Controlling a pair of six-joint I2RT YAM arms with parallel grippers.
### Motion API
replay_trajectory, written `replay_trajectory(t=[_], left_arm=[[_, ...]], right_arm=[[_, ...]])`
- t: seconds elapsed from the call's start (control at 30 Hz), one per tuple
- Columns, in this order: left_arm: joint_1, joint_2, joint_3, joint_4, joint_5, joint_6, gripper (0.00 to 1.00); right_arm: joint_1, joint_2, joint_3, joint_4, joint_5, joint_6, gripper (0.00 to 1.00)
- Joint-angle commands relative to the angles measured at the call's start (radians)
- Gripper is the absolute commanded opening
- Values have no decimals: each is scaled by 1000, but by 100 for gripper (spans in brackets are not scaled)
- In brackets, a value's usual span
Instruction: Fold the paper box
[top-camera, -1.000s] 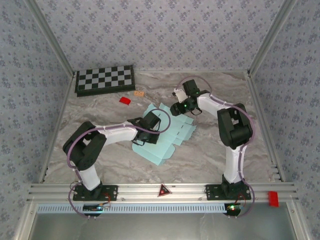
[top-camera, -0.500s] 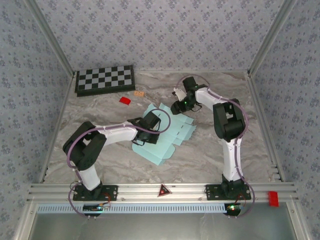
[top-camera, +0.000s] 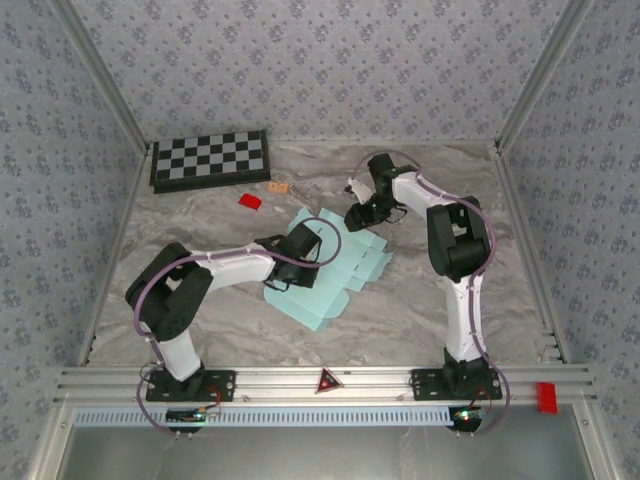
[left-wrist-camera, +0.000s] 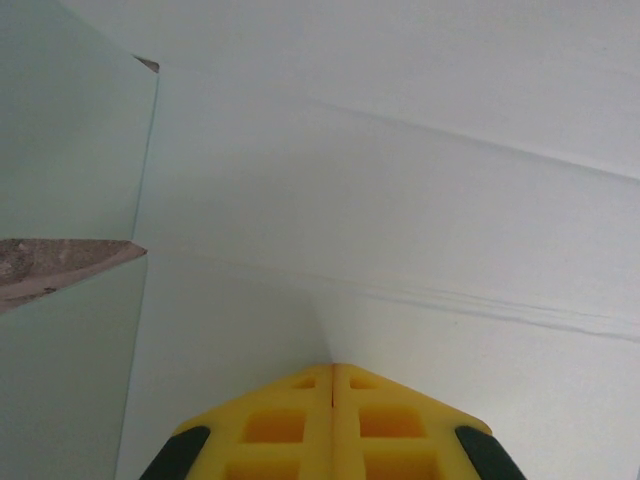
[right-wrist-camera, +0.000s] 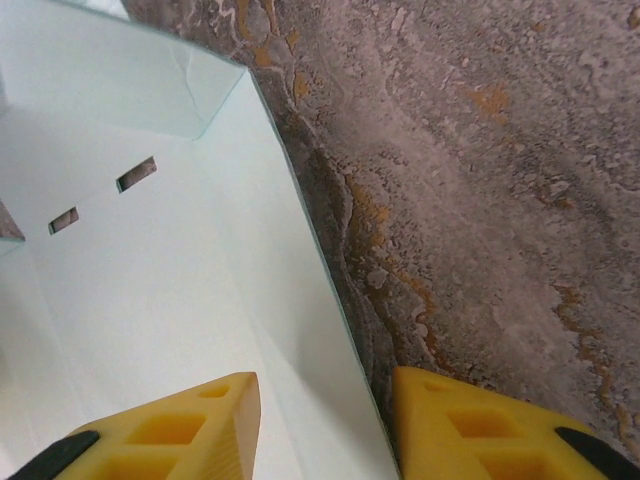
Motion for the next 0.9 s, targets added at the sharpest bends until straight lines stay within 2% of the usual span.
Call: replay_trajectory(t=[0.0, 0.3, 0.87], left_arm=[[-1, 16, -13, -45, -40, 9, 0], [-1, 17, -10, -45, -41, 9, 0], [-1, 9, -12, -41, -44, 9, 0]], right_arm=[[1, -13, 12, -57, -66, -57, 37], [5, -84, -25, -57, -89, -166, 31], [46, -191, -133, 56, 18, -293, 10]])
